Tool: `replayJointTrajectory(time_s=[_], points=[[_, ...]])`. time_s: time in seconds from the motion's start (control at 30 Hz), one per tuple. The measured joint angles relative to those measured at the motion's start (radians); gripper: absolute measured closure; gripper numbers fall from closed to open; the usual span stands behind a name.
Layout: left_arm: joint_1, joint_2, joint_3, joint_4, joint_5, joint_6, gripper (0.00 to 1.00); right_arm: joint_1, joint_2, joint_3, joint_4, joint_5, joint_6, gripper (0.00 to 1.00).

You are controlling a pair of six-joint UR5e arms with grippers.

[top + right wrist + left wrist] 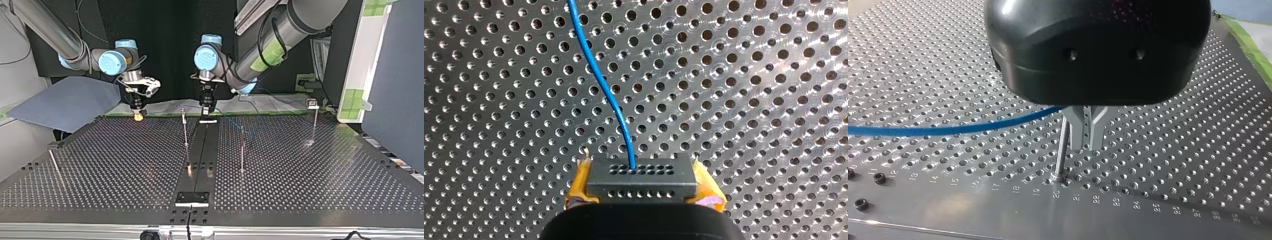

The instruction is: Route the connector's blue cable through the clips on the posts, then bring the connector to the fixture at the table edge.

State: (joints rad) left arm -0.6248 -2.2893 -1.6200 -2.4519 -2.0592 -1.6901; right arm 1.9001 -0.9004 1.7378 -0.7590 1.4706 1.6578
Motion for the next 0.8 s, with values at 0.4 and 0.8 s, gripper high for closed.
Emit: replayJointTrajectory(time_s=[0.4,0.8], points=[[0.006,0.0,0.007,-0.002,0.007,-0.002,0.91,-0.002,0.0,-0.007,0.0,-0.001,0.002,1.0],[0.016,0.0,0.024,-0.006,0.014,-0.006,0.91,-0.003,0.0,-0.021,0.006,0.003,0.008,1.0]])
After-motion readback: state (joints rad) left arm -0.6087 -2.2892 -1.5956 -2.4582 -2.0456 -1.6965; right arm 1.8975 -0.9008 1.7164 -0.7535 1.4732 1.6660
